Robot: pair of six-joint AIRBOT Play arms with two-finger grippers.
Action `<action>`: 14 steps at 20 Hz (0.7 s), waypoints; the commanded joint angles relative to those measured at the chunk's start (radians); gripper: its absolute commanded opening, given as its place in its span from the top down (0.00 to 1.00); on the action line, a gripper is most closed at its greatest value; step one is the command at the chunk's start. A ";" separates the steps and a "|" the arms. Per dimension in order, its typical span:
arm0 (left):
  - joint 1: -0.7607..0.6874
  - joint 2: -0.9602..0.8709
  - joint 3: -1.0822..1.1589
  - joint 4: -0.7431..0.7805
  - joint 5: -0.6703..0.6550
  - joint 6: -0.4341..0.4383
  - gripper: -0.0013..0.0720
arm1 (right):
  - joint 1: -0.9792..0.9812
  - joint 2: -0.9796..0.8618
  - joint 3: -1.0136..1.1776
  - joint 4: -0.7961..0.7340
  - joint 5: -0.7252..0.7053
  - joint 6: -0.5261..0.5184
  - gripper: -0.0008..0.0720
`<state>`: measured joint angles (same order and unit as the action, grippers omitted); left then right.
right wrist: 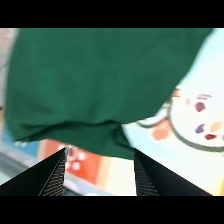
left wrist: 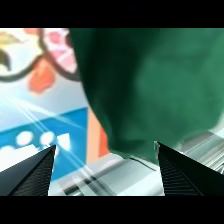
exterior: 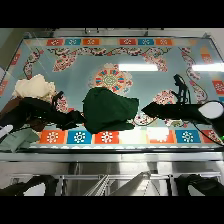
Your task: Fold the shirts.
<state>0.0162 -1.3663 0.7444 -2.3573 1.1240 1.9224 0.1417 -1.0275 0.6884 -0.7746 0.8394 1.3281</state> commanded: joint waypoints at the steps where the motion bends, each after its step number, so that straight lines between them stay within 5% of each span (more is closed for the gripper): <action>1: -0.035 -0.125 0.020 -0.001 -0.026 0.023 0.01 | -0.073 -0.235 0.020 0.078 0.007 -0.088 0.35; 5: -0.124 -0.234 0.177 0.000 -0.018 0.023 0.07 | -0.051 -0.444 0.068 0.313 0.015 -0.241 0.35; 8: -0.162 -0.283 0.283 0.001 0.021 0.023 0.30 | -0.045 -0.533 0.120 0.491 0.037 -0.337 0.35; 10: -0.163 -0.291 0.322 0.001 0.045 0.023 0.65 | -0.037 -0.570 0.163 0.509 0.048 -0.337 0.35; 11: -0.160 -0.291 0.339 0.001 0.061 0.023 0.78 | -0.035 -0.585 0.183 0.511 0.060 -0.337 0.41; 13: -0.146 -0.290 0.375 -0.001 0.123 0.022 0.79 | -0.034 -0.599 0.222 0.511 0.076 -0.339 0.72; 14: -0.141 -0.290 0.400 -0.001 0.167 0.021 0.82 | -0.034 -0.597 0.247 0.512 0.087 -0.370 0.97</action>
<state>-0.1322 -1.6497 1.0824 -2.3451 1.1885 1.9457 0.1043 -1.5955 0.8776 -0.3042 0.8951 1.0065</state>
